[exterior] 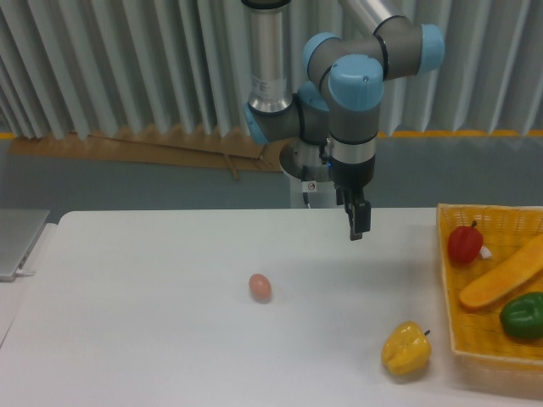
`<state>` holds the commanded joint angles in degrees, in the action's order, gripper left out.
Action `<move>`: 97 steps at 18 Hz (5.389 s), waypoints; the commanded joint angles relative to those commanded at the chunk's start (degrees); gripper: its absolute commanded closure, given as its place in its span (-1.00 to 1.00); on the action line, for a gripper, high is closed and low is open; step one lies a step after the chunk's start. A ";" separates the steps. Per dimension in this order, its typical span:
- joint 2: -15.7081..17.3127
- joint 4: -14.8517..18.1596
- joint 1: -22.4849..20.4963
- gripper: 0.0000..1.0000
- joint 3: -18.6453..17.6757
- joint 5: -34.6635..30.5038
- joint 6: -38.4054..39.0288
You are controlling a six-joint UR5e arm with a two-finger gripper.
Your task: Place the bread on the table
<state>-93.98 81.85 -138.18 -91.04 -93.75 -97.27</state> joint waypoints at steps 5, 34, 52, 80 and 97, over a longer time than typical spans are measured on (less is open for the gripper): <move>0.11 0.15 -0.16 -1.00 -0.01 0.23 0.68; -0.16 -0.29 -1.73 -1.00 -0.10 -0.21 0.06; -0.33 -0.38 -5.08 -1.00 -0.19 -1.17 0.77; -6.39 -10.83 -24.85 -1.00 0.25 -2.23 -0.20; -17.12 -17.43 -25.64 -1.00 0.52 -2.67 -0.29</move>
<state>-111.09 64.42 -163.83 -90.52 -96.42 -97.56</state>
